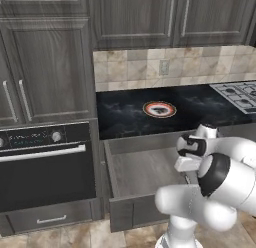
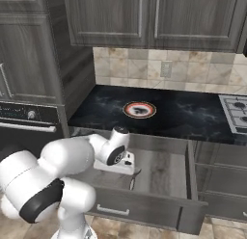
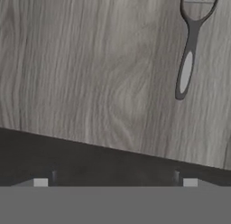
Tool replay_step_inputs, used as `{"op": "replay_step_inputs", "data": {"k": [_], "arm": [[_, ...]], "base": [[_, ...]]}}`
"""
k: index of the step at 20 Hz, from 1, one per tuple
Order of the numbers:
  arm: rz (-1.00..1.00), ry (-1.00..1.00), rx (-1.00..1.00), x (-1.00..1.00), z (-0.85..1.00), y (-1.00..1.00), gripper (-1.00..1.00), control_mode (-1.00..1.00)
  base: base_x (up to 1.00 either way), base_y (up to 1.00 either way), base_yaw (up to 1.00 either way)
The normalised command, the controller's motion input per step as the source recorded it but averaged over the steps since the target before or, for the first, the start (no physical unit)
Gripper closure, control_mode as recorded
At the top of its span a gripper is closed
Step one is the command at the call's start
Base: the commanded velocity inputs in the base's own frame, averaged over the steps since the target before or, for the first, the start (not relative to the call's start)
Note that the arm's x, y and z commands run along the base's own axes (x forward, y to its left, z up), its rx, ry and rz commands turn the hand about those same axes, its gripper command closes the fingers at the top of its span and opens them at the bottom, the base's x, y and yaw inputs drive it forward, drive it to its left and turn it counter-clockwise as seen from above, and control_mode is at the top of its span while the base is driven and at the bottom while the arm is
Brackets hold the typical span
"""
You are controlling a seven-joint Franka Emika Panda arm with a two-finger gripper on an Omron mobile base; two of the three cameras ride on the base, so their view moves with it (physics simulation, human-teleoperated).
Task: Pick the peeler from the drawer and place it on the counter.
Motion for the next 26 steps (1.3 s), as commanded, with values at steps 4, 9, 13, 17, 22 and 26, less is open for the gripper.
{"op": "replay_step_inputs", "data": {"k": [4, 9, 13, 17, 22, 26], "arm": [[0.0, 0.0, 0.0, 0.68, -0.21, -0.3, -1.0, -1.0], [0.0, 0.0, 0.0, 0.51, -0.37, -0.46, -1.0, -1.0], [0.0, 0.0, 0.0, 0.48, -0.51, -0.41, -1.0, -1.0], [0.0, 0.0, 0.0, 0.53, -0.55, -0.27, -1.0, -1.0], [0.0, 0.0, 0.0, 0.64, -0.45, -0.22, -1.0, -1.0], [0.0, 0.0, 0.0, 0.66, -0.28, -0.28, -1.0, -1.0]], "base": [[0.0, 0.0, 0.0], [0.0, 0.0, 0.0], [0.0, 0.0, 0.0], [0.0, 0.0, 0.0], [0.0, 0.0, 0.0], [0.0, 0.0, 0.0]]}}
